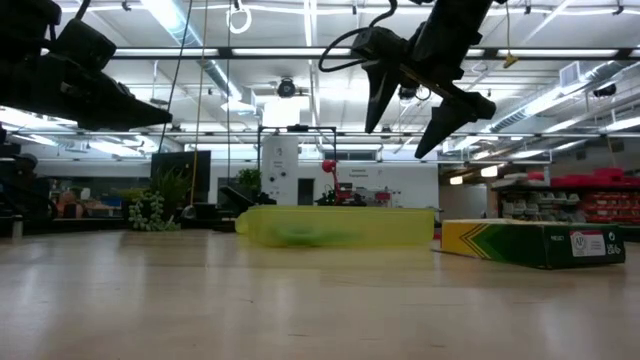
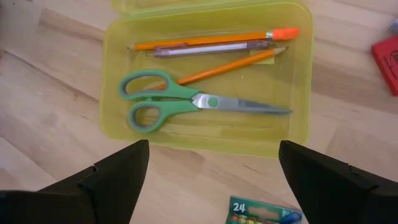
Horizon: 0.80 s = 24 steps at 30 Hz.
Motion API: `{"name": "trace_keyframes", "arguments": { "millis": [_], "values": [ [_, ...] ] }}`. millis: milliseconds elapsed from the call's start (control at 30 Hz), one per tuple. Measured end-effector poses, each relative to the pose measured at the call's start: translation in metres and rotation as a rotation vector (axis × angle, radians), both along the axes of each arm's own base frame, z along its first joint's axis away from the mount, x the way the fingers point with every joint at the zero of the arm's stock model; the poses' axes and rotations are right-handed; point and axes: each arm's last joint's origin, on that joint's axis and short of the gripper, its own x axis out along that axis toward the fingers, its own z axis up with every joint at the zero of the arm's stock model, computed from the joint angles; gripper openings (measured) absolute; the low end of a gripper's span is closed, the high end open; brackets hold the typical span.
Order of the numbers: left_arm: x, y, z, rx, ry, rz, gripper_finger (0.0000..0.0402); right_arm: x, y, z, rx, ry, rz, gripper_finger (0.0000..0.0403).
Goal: Pack school essentials
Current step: Put the yellow crayon box into the yellow supply box
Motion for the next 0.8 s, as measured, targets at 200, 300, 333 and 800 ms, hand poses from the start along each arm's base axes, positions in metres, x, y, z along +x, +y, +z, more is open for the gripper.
{"name": "trace_keyframes", "arguments": {
  "millis": [200,300,333,800],
  "values": [
    [0.0,0.0,0.0,0.005,0.0,-0.001,0.0007,0.0,0.0,0.0,-0.019,0.005,0.017,0.0367],
    [0.0,0.0,0.001,0.011,-0.004,-0.002,0.0011,0.0,-0.001,0.0,-0.055,0.007,0.02,0.0367],
    [0.0,0.0,0.001,0.015,-0.006,-0.002,0.0014,0.0,-0.002,0.0,-0.068,0.008,0.019,0.0367],
    [0.0,0.0,0.001,0.028,-0.008,-0.004,0.0009,0.006,-0.023,0.004,-0.176,-0.011,0.074,0.0367]
  ]
}}
